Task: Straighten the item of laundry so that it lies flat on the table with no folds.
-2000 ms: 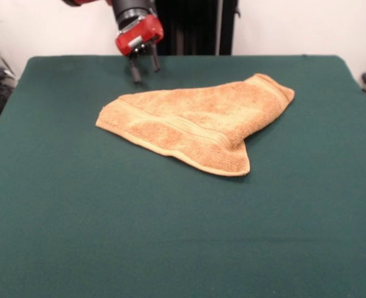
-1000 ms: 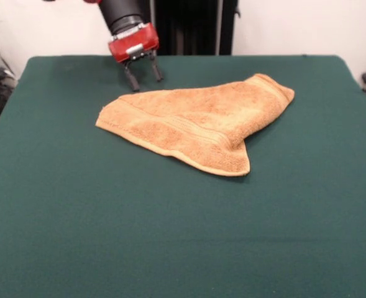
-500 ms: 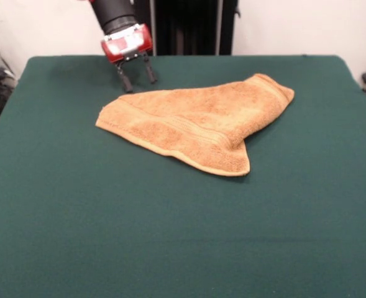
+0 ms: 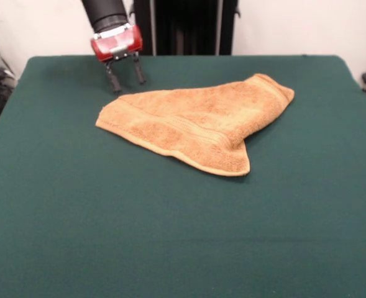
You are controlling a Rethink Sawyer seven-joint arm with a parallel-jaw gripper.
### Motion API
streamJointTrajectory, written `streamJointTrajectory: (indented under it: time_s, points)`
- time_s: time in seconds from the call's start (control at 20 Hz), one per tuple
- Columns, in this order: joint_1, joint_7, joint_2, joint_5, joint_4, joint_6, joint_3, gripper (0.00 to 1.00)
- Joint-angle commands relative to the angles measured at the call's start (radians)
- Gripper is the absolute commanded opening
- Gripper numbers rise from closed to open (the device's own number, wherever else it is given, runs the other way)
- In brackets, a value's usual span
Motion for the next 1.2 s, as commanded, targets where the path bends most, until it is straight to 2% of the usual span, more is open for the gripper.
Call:
streamJointTrajectory:
  time_s: [0.05,0.15,0.65,1.2]
  points:
    - [0.002,0.122,-0.006,0.078,-0.114,0.067,0.09,1.0]
    - [-0.005,0.089,0.0,0.098,-0.115,0.046,0.093,1.0]
    - [-0.026,0.125,0.019,0.066,-0.136,0.018,0.132,1.0]
    - [-0.074,0.179,0.069,-0.03,-0.171,-0.089,0.224,1.0]
